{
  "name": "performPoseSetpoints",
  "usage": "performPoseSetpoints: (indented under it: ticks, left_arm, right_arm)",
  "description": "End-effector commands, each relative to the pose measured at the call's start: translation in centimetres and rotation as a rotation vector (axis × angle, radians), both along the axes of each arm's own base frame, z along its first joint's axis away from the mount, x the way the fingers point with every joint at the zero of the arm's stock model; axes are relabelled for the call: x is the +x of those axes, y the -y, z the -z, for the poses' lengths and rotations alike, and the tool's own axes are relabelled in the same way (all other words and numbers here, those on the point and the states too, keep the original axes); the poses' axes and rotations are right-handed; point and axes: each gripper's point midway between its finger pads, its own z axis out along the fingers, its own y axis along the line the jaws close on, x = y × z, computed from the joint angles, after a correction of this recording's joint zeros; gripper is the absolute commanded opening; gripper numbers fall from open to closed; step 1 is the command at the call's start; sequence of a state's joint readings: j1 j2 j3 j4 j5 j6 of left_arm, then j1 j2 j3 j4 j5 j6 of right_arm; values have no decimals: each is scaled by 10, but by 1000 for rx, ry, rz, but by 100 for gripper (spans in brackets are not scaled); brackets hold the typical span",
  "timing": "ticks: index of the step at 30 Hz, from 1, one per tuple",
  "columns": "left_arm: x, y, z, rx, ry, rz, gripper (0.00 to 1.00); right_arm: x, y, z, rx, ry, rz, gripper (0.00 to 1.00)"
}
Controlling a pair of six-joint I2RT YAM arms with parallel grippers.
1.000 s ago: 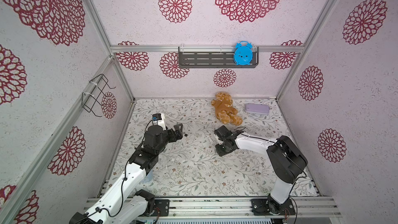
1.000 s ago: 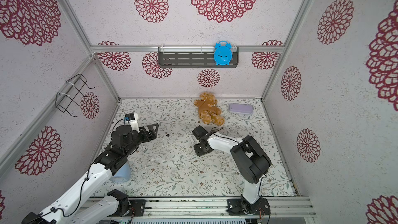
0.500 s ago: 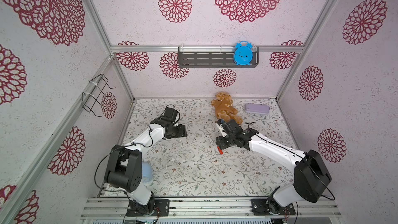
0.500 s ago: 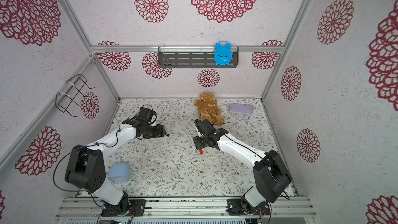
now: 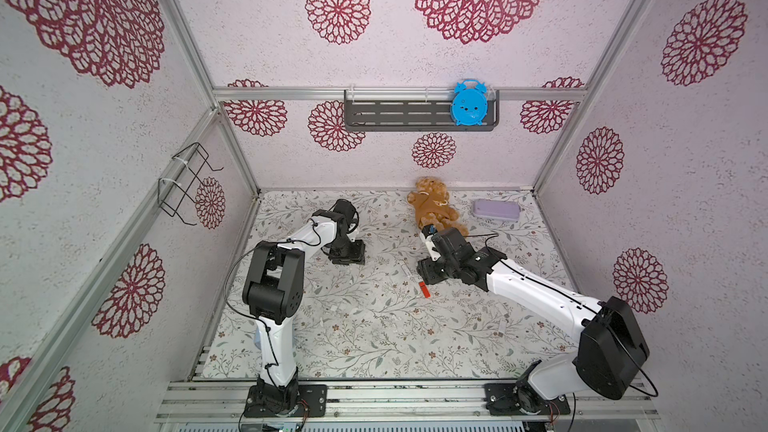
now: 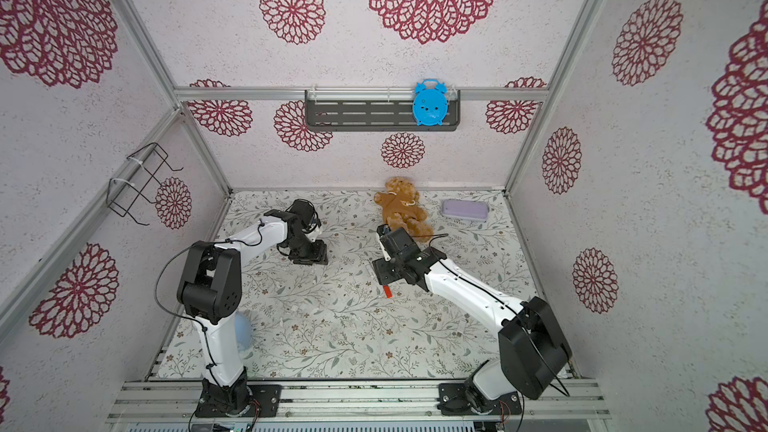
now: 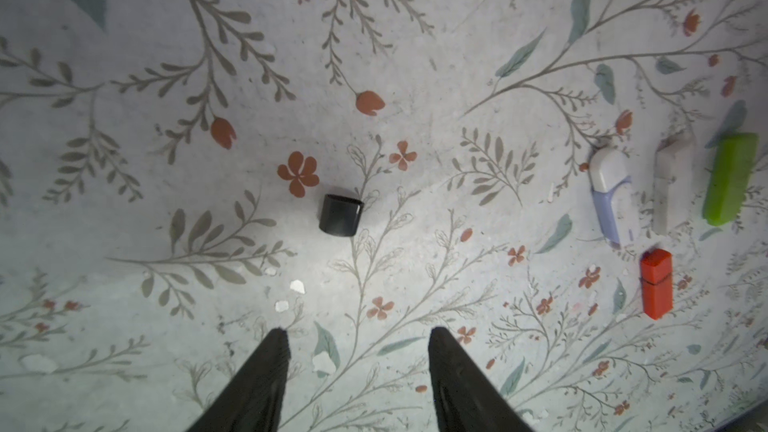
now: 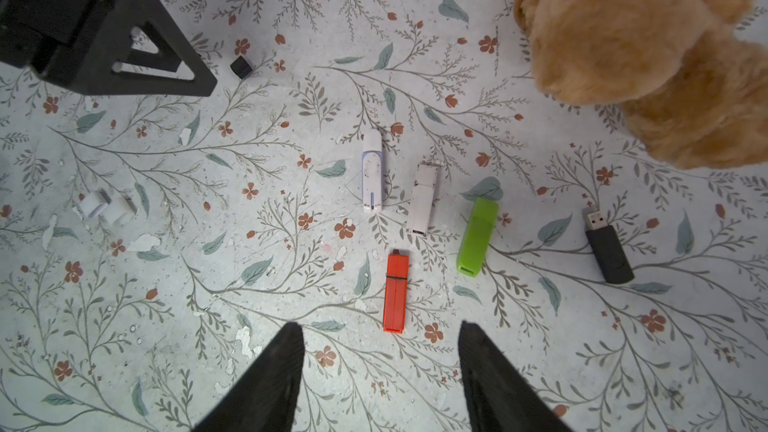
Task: Close the usb drive cover
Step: Move the cover to the center of the board.
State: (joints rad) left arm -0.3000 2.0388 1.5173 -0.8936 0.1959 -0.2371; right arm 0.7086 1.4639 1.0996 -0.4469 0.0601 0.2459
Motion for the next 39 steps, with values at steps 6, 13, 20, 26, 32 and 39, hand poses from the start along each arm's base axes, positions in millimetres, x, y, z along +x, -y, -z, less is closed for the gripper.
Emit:
performPoseSetpoints:
  ticks: [6,13,20,26,32,39]
  left_arm:
    - [16,-3,13,48,-15,51,54]
    - [27,-1,19,77,-8,75,50]
    - [29,4,26,107,-6,123,48]
    - [27,13,30,117,-7,153,47]
    - [26,12,36,133,-16,166,41]
    - [25,11,40,143,-23,181,36]
  right_arm:
    - [7,4,-10,-6,40,11,64]
    - [7,2,-4,-13,20,10,64]
    - [7,2,1,-25,6,9,64]
    - [6,1,3,-29,-2,7,65]
    - [5,3,7,-40,-14,8,65]
    - [6,2,9,-43,-22,6,65]
